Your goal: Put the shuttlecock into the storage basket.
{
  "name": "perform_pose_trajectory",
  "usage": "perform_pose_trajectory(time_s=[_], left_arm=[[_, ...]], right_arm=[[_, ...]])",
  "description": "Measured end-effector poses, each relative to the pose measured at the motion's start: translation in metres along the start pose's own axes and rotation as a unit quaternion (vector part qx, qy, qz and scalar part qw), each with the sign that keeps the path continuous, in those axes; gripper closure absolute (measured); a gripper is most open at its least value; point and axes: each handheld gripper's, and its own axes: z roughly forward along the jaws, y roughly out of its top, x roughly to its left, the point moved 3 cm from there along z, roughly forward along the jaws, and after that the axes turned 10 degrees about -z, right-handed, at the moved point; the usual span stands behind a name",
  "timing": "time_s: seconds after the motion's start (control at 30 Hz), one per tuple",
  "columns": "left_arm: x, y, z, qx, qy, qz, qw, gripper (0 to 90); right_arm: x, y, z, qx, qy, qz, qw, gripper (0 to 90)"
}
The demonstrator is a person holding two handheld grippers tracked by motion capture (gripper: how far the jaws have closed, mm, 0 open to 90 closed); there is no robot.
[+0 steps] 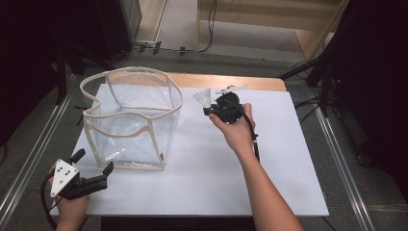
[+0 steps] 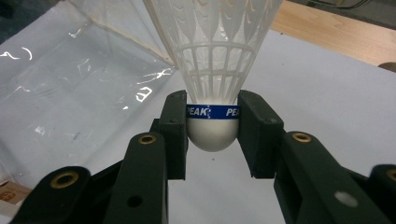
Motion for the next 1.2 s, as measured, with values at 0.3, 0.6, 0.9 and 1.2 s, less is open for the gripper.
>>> perform_pose_trajectory(time_s=[0.3, 0.6, 0.9, 1.2], left_arm=[[0.0, 0.0, 0.0, -0.001, 0.0, 0.0, 1.0, 0.0], [0.0, 0.0, 0.0, 0.0, 0.0, 0.0, 1.0, 0.0], [0.0, 0.0, 0.0, 0.0, 0.0, 0.001, 1.0, 0.0], [0.0, 0.0, 0.0, 0.0, 0.0, 0.002, 1.0, 0.0]], right_arm=[[0.008, 0.006, -0.007, -0.031, 0.0, -0.012, 0.9994, 62.7], [0.012, 0.01, -0.015, -0.056, -0.002, -0.015, 0.9983, 62.8], [0.017, 0.015, -0.021, -0.084, -0.009, -0.018, 0.9962, 62.8], [0.023, 0.022, -0.028, -0.119, -0.017, -0.024, 0.9925, 62.8]])
